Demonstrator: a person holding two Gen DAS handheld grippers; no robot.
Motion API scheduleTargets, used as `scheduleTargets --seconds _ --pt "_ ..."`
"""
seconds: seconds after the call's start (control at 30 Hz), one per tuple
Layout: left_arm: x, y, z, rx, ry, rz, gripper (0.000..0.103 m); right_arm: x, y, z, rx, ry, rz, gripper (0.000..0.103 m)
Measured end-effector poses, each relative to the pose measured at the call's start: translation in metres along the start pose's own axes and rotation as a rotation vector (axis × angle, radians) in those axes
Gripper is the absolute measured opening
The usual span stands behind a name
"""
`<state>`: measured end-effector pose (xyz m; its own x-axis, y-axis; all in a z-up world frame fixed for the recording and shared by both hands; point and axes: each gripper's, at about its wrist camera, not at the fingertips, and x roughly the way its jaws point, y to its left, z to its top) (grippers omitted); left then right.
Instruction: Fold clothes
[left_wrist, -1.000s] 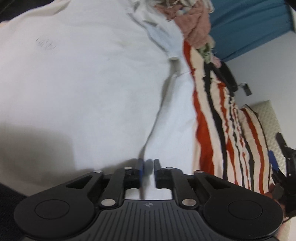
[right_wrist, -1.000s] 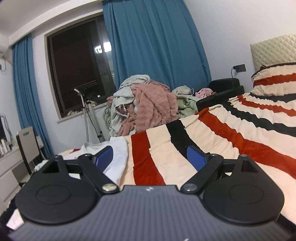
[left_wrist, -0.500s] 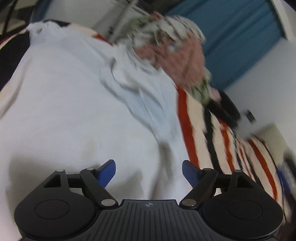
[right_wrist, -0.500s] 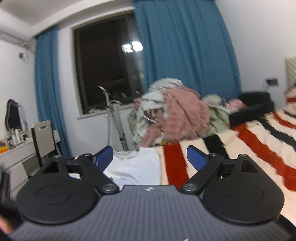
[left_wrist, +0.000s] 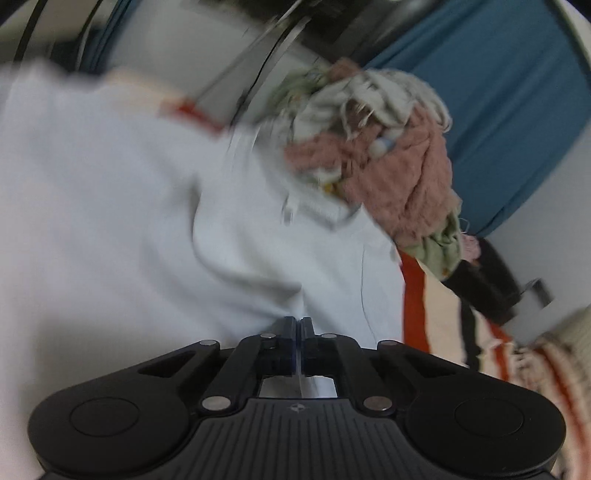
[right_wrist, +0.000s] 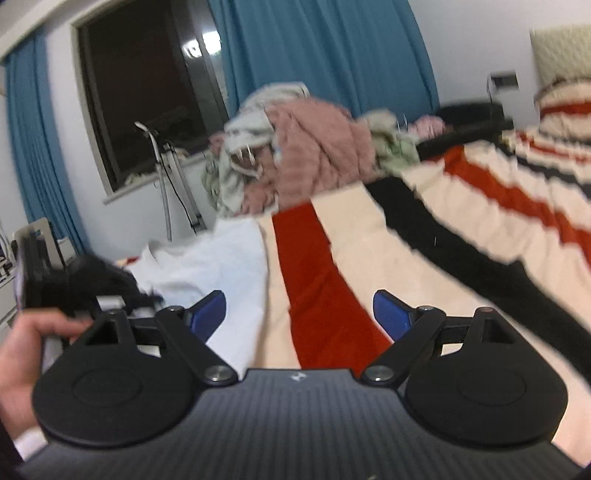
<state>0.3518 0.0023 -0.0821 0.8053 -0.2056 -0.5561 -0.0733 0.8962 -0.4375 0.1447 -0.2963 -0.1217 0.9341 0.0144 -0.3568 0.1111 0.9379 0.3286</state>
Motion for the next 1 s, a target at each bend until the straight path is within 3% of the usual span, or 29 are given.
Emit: scheduleTargets --seconds 0.13,0.23,0.37,0.5,0.63,0.8,1.0 --pt "0.018 -0.006 0.008 0.136 -0.003 0.157 0.002 0.008 -0.005 -0.002 0.032 -0.019 0.012 0.088" --pt "0.025 -0.003 0.001 0.174 0.042 0.133 0.006 0.017 -0.002 -0.001 0.009 -0.01 0.025 0.088" --pt "0.007 -0.001 -0.014 0.171 0.069 0.089 0.038 0.016 -0.003 -0.002 0.022 -0.001 0.031 0.088" --pt "-0.046 0.005 -0.039 0.13 0.132 -0.011 0.048 0.012 -0.001 0.001 0.008 -0.014 0.036 0.088" --pt "-0.12 0.023 -0.088 0.002 0.186 -0.104 0.062 0.002 0.004 0.006 -0.009 -0.038 0.047 0.088" --pt "-0.2 0.038 -0.155 -0.012 0.266 -0.132 0.063 -0.024 0.012 0.015 -0.035 -0.09 0.076 0.088" --pt "-0.24 0.05 -0.202 -0.007 0.4 -0.157 0.063 -0.057 0.022 0.019 -0.069 -0.1 0.107 0.088"
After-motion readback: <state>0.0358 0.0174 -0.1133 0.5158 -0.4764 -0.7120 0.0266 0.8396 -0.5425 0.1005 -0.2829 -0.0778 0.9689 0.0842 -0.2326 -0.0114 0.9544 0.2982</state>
